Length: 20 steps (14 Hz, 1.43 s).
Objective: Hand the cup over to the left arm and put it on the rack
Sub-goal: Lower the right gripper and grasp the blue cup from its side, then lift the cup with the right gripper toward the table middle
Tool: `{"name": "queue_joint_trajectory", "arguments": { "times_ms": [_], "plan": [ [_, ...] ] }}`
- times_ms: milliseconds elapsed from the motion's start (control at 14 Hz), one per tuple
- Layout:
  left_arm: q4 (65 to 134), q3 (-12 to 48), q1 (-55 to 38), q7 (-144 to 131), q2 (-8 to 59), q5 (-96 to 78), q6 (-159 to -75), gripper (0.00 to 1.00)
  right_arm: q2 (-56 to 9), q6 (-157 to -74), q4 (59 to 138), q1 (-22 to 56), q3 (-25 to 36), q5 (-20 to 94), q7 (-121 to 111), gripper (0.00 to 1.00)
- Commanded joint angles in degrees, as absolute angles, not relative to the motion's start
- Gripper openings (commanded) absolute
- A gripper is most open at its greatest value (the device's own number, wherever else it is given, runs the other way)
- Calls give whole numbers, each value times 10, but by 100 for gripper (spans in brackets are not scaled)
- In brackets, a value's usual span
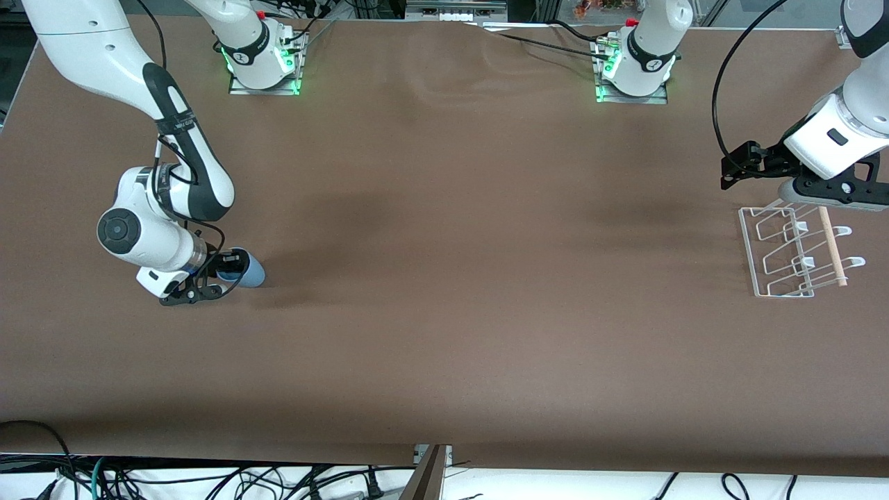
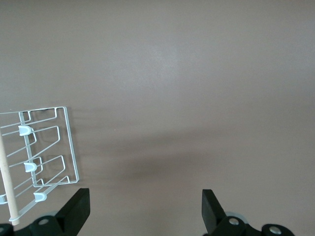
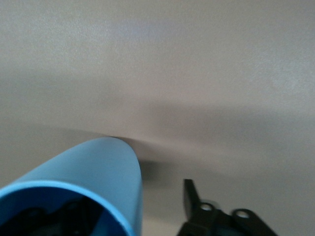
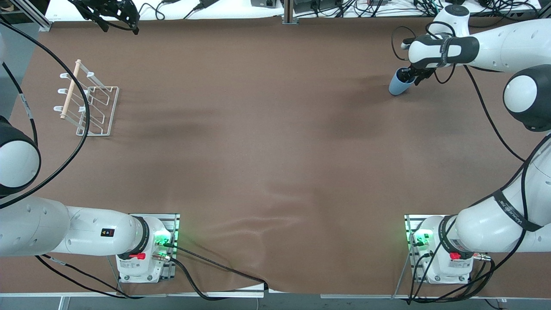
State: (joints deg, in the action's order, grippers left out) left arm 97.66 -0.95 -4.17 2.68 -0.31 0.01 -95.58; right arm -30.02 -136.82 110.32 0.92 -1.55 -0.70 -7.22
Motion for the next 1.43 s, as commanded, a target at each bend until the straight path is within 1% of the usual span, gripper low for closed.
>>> {"name": "queue_joint_trajectory", "arguments": {
  "times_ms": [0, 214, 429, 643, 857, 1000, 1143, 1286, 1357],
  "plan": [
    [975, -9, -40, 25, -4, -7, -951, 100, -285, -1380, 1121, -1, -25, -6, -81, 0],
    [975, -9, -41, 26, -4, -7, -951, 100, -269, -1376, 1117, -1, -27, -2, -76, 0],
    [975, -9, -40, 25, -4, -7, -951, 100, -248, -1271, 1084, -1, -44, 0, -47, 0],
    [975, -9, -41, 25, -4, -7, -951, 100, -242, -1175, 1022, 8, -51, 17, -1, 0],
    [975, -9, -41, 26, -4, -7, -951, 100, -242, -1039, 915, 11, -88, 79, 79, 0],
    [974, -9, -41, 25, -4, -7, -951, 100, -243, -973, 843, 21, -109, 119, 144, 0],
    [974, -9, -41, 25, -4, -8, -951, 100, -243, -967, 809, 33, -124, 203, 245, 0],
    [974, -8, -42, 25, -4, -8, -951, 100, -244, -974, 779, 52, -152, 304, 348, 0],
    [974, -8, -47, 25, -4, -8, -951, 100, -249, -982, 767, 69, -164, 335, 392, 0]
  ]
}}
